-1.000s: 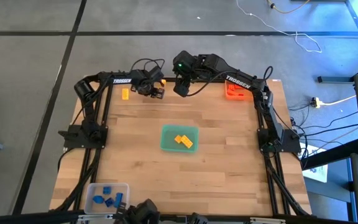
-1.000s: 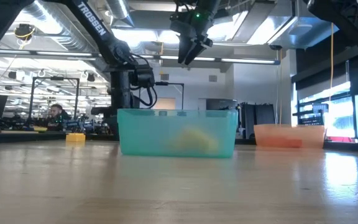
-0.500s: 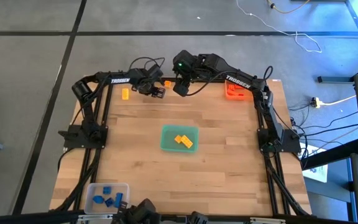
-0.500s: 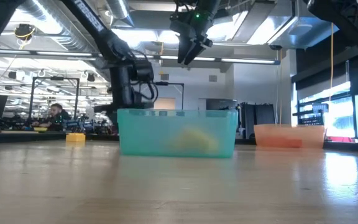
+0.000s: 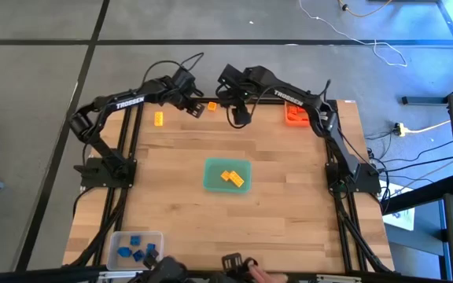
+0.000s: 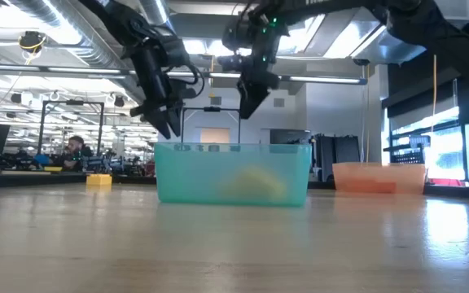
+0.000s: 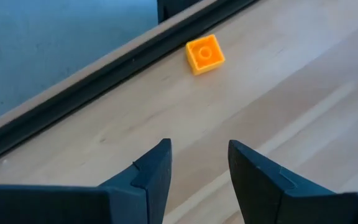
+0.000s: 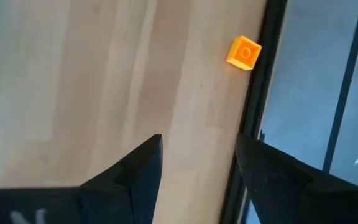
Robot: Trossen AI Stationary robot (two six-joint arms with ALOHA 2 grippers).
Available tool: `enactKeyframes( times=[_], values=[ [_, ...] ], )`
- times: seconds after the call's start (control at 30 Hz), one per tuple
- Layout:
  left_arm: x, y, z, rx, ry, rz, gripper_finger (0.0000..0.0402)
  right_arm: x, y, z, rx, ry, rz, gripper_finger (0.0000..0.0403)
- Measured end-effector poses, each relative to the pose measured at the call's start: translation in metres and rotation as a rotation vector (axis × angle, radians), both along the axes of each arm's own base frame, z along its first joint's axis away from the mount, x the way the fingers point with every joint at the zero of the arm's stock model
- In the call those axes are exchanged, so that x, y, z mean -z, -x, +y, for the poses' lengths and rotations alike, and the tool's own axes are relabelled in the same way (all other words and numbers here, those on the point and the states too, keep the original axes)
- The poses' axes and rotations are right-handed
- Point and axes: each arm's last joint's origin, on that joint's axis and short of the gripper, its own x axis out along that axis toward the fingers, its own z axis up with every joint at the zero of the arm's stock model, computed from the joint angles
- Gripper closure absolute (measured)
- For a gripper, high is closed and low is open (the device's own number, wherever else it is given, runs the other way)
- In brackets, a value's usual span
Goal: Sort & place blocks by color
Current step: Put the yellow game piece into the blue bin
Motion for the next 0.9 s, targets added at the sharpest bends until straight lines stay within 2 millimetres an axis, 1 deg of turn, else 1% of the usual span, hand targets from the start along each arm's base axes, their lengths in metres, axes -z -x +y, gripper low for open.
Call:
enactKeyframes(
  times=[0.17, 0.3, 0.4, 0.5, 0.63, 0.77, 0.9],
  values=[
    [-0.006, 0.001, -0.003, 0.037, -0.025, -0.005, 0.0253, 0.025, -0.008, -0.013, -0.115, 0.023, 0.052, 0.0198],
    [-0.008, 0.0, -0.001, 0.044, -0.037, -0.025, 0.0253, 0.034, -0.012, -0.017, -0.097, 0.019, 0.049, 0.0198],
    [-0.011, -0.009, 0.006, 0.072, -0.09, -0.129, 0.0253, 0.036, -0.01, -0.016, -0.105, -0.022, 0.06, 0.0198],
    [-0.009, -0.017, 0.015, 0.104, -0.121, -0.219, 0.0253, 0.026, -0.006, -0.011, -0.1, -0.109, 0.03, 0.0198],
    [0.004, -0.027, 0.027, 0.19, -0.141, -0.267, 0.0253, 0.005, 0.008, -0.007, -0.049, -0.257, -0.043, 0.0198],
    [0.025, -0.032, 0.035, 0.231, -0.091, -0.266, 0.0253, -0.018, 0.025, -0.008, -0.007, -0.408, -0.125, 0.0198],
    [0.045, -0.035, 0.04, 0.228, -0.064, -0.216, 0.0253, -0.042, 0.038, -0.009, 0.008, -0.46, -0.216, 0.0198]
  ],
)
